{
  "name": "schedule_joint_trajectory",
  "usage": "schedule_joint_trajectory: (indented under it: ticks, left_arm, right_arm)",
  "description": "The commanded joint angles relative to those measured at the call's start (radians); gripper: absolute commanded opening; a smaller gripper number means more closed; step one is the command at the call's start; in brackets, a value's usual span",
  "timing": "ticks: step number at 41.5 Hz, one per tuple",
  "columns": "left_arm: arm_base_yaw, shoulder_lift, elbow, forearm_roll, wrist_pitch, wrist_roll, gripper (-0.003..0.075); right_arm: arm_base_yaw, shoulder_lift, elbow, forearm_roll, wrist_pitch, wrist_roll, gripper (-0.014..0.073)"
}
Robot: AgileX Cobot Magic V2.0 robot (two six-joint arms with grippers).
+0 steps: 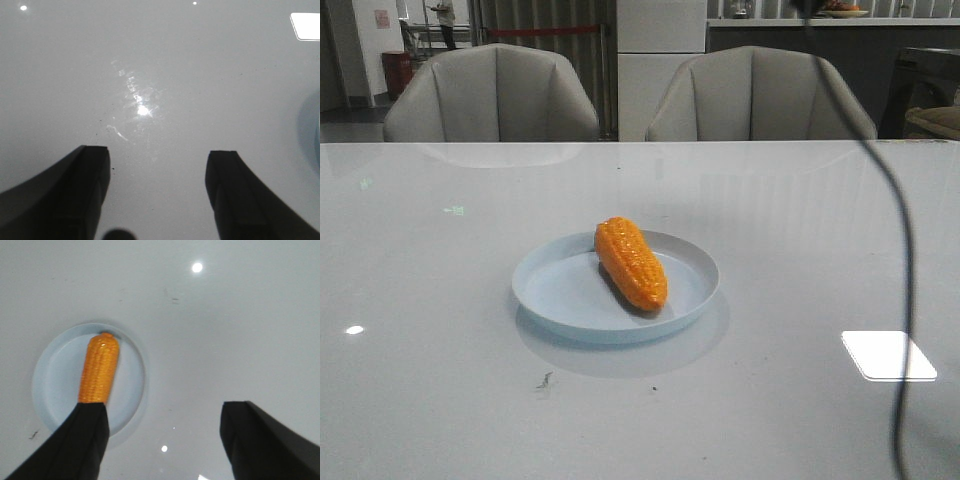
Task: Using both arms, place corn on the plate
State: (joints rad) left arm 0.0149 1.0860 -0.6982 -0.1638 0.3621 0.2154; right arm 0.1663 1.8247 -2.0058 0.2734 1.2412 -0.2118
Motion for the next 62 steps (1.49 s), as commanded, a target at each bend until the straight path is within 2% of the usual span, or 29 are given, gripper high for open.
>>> schedule_joint_trajectory:
  ticks: [1,5,10,19,28,33,42,62]
  left_arm:
    - [-0.001,-0.023,-0.027,-0.014,-0.083,-0.012,0.0474]
    - [-0.001,-0.023,-0.027,-0.014,-0.105,-0.012,0.0474]
    - [-0.001,-0.023,-0.027,-0.014,-0.141,-0.012,0.0474]
    - [-0.001,-0.023,-0.027,-0.014,-0.185,-0.012,0.0474]
    - [-0.001,-0.023,-0.027,-0.014,-0.187,-0.012,0.0474]
    - [-0.001,-0.023,-0.027,-0.014,-0.187,-0.012,0.0474]
    - [-0.001,-0.023,-0.027,-0.014,-0.187,-0.012,0.0474]
    - [-0.001,0.037,-0.027,-0.014,-0.186,-0.012,0.0474]
  right_arm:
    - [-0.066,-0.130,-0.035,-0.006,-0.022,-0.011,0.0573]
    - [-0.142,-0.207,-0.014,-0.006,-0.037,-0.011,0.0573]
    - [-0.222,-0.332,0.100,-0.010,-0.095,-0.030,0.0573]
    - [-0.303,-0.585,0.523,-0.010,-0.256,-0.072,0.0573]
    - [-0.308,-0.836,0.973,-0.012,-0.421,-0.072,0.0573]
    - [-0.308,-0.943,1.138,-0.012,-0.483,-0.072,0.0573]
    - [-0.308,-1.016,1.186,-0.012,-0.529,-0.072,0.0573]
    - [-0.308,-1.013,1.186,-0.011,-0.520,-0.072,0.0573]
